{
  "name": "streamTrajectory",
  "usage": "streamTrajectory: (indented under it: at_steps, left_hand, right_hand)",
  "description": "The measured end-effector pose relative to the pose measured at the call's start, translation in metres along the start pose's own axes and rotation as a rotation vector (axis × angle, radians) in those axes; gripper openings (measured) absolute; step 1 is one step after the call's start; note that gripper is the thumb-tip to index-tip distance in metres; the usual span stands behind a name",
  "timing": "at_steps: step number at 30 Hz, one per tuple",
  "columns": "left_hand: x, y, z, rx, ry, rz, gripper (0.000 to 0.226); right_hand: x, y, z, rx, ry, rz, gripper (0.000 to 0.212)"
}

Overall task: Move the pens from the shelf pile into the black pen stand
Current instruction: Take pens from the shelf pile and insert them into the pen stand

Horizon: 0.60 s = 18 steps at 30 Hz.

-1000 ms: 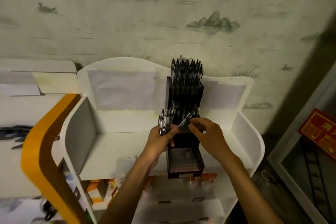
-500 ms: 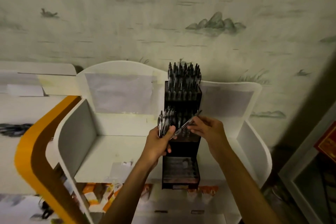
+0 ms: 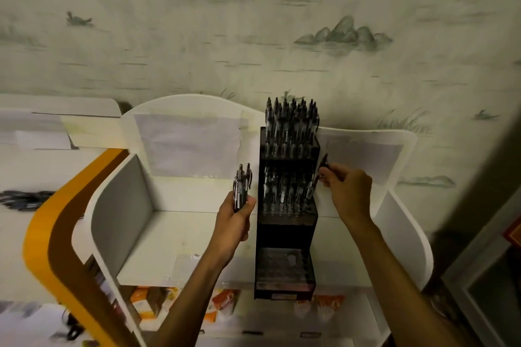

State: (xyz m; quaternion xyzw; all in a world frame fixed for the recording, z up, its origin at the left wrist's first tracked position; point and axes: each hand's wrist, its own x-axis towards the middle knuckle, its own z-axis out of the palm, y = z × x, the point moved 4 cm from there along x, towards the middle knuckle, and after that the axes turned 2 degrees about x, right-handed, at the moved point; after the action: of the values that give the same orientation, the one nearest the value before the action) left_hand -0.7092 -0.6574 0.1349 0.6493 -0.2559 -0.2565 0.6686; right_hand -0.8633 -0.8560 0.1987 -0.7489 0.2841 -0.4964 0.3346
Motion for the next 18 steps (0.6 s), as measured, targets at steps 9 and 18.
streamTrajectory:
  at_steps: [9, 18]
  left_hand:
    - [0.006, -0.001, -0.003, 0.02, -0.026, 0.018, 0.018]
    - [0.011, -0.01, -0.004, -0.041, 0.049, -0.001, 0.021]
  right_hand:
    - [-0.004, 0.006, 0.011, -0.096, -0.051, -0.059, 0.01]
    - [-0.012, 0.021, 0.024, -0.182, -0.154, -0.024, 0.014]
